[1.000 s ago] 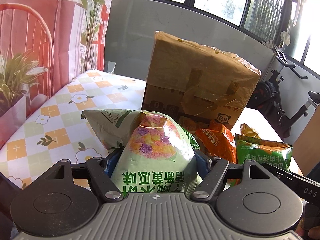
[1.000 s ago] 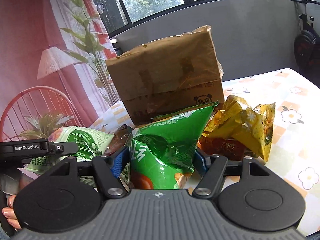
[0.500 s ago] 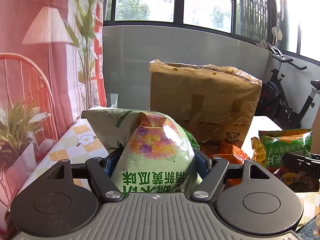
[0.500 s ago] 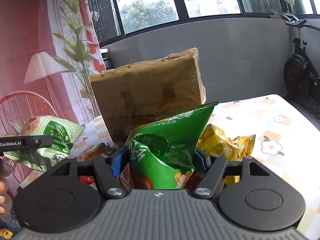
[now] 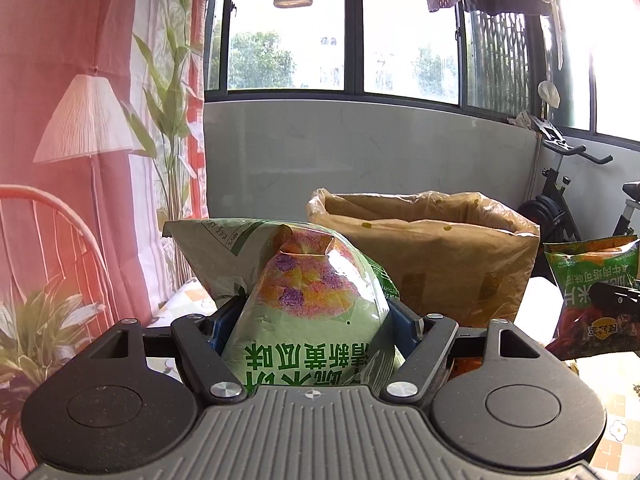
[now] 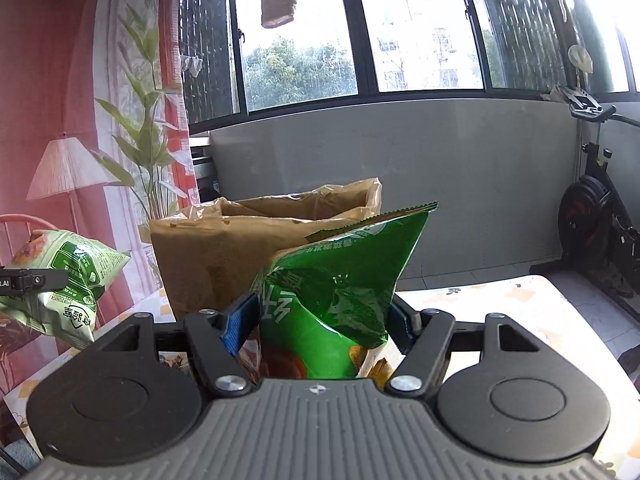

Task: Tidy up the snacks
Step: 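Lift the pale green bag with the left tool while the right tool lifts the green bag, then drop the pale green bag into the box with the left tool while the right tool drops the green bag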

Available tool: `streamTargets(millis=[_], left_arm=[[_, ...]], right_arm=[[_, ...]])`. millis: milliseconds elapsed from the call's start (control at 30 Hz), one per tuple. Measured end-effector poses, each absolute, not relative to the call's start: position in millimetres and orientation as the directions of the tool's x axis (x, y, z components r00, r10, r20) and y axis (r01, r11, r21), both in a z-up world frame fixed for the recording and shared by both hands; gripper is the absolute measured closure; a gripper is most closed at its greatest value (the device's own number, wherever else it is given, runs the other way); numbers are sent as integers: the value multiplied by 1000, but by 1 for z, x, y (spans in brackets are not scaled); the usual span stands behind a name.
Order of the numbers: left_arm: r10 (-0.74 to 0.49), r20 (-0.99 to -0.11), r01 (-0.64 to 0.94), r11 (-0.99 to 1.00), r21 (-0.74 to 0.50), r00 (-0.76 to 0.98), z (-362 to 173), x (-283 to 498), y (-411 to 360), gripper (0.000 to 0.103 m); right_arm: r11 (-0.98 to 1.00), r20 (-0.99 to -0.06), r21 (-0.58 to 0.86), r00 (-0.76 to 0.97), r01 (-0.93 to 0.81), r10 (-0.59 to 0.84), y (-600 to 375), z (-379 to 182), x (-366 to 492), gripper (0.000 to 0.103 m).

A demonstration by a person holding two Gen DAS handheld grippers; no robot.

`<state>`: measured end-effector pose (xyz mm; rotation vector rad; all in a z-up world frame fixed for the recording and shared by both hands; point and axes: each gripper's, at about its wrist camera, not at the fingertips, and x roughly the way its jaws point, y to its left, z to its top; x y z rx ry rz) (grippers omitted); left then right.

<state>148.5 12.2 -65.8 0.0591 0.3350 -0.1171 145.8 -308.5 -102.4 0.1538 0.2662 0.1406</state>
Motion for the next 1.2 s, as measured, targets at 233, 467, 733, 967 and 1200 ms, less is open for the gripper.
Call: streamTargets(millis=[233,467,733,967,1200], left_arm=[[-115,-314,128,991,23,942,-52,170,11,26],[-142,-306,161,986,40,941,-39,195,3,26],[-180,-269,200,978,49,946,-12,229,-12,26],[-236,-275,283,948,145,932,12,273,-39,26],[-218,-305,303,916,264,927,11,331,-69,26]], right_arm=[[978,-197,158,965,-140,170,-305,-80,166,34],[973,-184,167,965,-156,186,-304,-63,186,34],[975,-168,159,969,-153,179,-314,-43,212,34],[976,-156,151,971,-159,183,-323,-26,247,34],[981,-174,109,969,-160,178,-323,-16,286,34]])
